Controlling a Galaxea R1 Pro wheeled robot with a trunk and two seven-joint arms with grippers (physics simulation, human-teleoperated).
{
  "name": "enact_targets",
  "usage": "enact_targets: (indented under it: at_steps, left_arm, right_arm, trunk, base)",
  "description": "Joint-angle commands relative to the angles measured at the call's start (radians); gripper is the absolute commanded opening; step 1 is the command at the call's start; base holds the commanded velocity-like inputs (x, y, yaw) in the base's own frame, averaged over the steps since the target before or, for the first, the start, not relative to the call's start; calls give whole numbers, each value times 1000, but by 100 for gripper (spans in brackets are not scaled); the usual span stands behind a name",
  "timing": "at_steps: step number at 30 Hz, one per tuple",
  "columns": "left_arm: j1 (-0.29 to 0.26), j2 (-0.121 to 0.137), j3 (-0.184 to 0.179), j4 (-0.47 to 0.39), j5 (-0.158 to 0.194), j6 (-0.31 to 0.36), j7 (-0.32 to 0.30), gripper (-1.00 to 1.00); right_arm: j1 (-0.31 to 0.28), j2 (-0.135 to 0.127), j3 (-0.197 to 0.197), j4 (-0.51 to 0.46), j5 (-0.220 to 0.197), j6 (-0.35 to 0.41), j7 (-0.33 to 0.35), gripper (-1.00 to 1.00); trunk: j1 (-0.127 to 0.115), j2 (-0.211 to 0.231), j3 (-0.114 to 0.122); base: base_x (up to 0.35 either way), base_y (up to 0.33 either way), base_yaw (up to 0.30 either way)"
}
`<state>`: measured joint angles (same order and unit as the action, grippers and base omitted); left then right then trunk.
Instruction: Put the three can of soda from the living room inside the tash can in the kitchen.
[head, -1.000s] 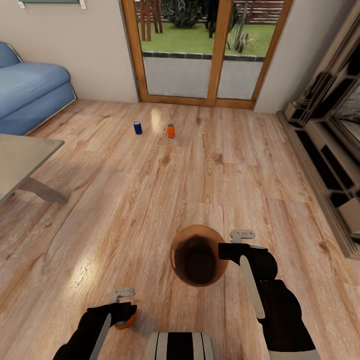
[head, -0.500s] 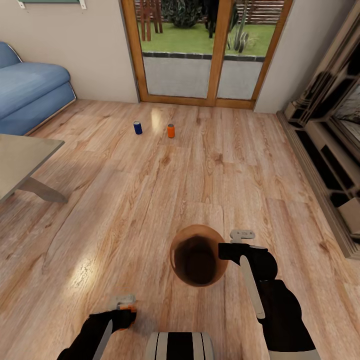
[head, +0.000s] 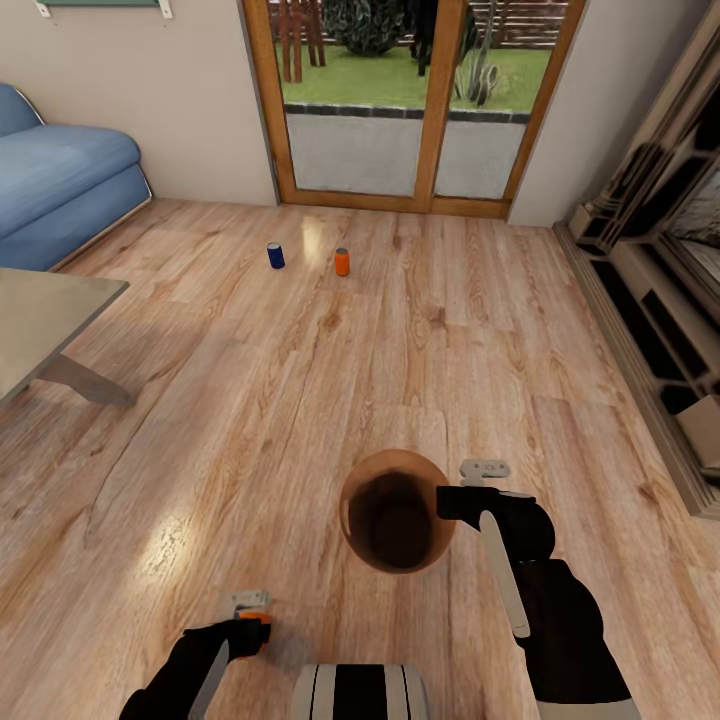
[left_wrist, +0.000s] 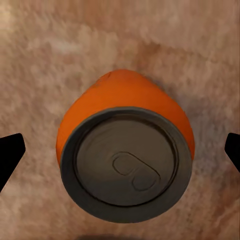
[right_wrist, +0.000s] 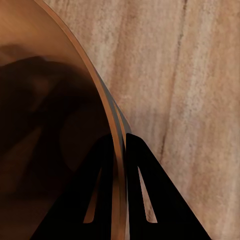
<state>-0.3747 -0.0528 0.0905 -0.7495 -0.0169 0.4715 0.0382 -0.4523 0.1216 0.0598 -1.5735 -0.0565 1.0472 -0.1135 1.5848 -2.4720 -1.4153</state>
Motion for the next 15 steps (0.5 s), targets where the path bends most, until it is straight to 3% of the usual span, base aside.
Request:
enact_targets:
  at_steps: [1, 11, 12, 15]
  left_arm:
    - [-4, 0, 0, 2, 0, 0, 0, 100]
    - [-18, -1, 0, 31, 1, -15, 2, 100]
    - [-19, -1, 0, 60, 2, -48, 24, 100]
    - [-26, -1, 0, 93, 2, -65, 53, 100]
  right_arm:
    - [0, 0, 0, 0, -17, 0, 5, -100]
    - [0, 0, 0, 0, -17, 0, 5, -100]
    - [0, 0, 0, 0, -17, 0, 5, -100]
    - [0, 0, 0, 0, -17, 0, 5, -100]
  trunk:
    - [0, 0, 0]
    - [0, 0, 0]
    - [0, 0, 0]
    - [0, 0, 0]
  base:
    - [0, 0, 0]
    - [0, 0, 0]
    - [0, 0, 0]
    - [0, 0, 0]
